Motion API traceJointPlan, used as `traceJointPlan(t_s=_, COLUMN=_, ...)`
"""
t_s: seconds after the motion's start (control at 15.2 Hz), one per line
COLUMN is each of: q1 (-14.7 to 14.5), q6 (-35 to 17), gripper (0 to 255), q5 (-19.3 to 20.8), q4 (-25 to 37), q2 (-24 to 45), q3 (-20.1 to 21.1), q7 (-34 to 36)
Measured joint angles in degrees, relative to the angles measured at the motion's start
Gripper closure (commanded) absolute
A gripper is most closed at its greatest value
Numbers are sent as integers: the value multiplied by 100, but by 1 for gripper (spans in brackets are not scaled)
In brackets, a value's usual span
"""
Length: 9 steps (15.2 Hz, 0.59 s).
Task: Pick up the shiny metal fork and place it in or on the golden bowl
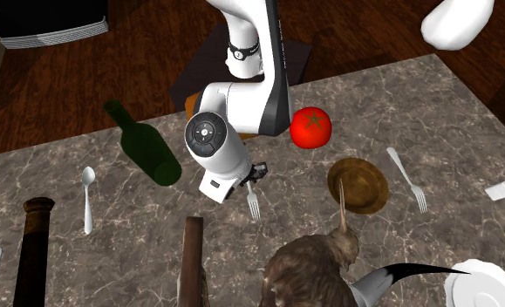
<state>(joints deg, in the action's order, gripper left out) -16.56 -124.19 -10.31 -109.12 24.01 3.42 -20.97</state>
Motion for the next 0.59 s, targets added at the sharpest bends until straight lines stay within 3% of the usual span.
traceJointPlan(t_s=0.59, q1=9, q6=177, gripper=255, q5=13, q4=41, q2=-129, q3=-9, q7=27)
